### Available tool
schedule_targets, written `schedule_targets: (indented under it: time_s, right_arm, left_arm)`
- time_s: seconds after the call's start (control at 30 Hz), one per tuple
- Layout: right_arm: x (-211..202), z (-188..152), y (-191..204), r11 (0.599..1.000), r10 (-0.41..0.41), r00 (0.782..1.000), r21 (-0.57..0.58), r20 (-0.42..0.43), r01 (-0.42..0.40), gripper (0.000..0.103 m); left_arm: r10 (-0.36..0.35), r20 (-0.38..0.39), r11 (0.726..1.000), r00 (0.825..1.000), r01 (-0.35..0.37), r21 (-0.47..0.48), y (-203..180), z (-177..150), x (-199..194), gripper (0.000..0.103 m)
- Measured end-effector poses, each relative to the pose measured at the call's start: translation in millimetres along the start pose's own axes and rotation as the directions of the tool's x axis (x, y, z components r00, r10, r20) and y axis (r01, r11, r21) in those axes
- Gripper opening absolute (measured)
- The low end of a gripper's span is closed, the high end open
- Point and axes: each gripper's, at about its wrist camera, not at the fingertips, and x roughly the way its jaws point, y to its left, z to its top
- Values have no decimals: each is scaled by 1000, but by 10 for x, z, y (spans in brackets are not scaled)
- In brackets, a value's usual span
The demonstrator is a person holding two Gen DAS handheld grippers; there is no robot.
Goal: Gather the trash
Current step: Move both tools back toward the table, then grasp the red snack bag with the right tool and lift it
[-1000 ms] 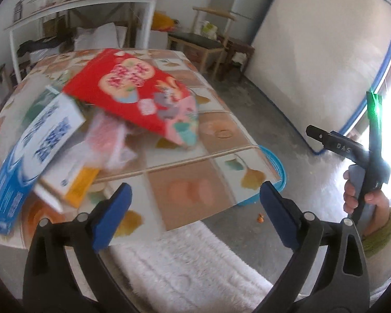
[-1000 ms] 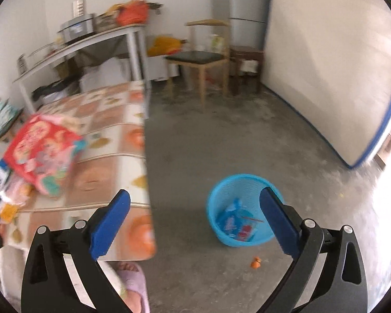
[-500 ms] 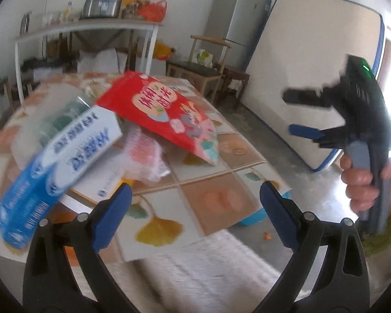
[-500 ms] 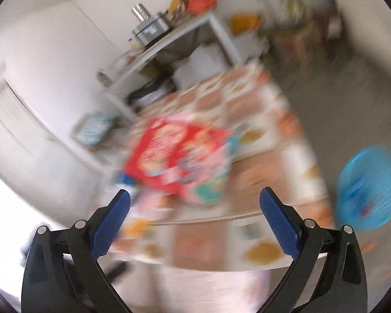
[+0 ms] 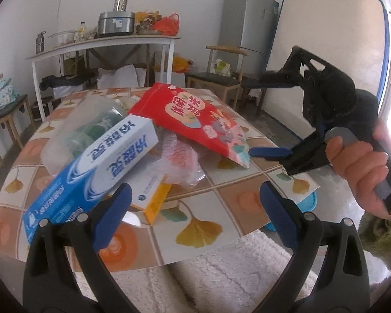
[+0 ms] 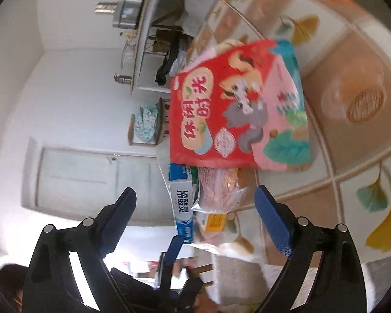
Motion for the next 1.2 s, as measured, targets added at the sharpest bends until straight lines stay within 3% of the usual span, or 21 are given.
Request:
schedule_targets:
  time_s: [0.2,0.57,1.2]
  right_arm:
    - [128,-116,-205,989,59,998,138,3,-58,88]
    - [367,-141,-371,968,72,997,240,26,-76,85]
    - [520,-33,-625,893,158,965,386,211,-230,73]
  left_arm:
    - [25,13,1000,1000,-25,5,54,6,-26,95]
    - [44,18,999,999,-43,-21,132,-24,-67,95]
    - [-3,15,1000,1000,4,-25,139,-51,-62,94]
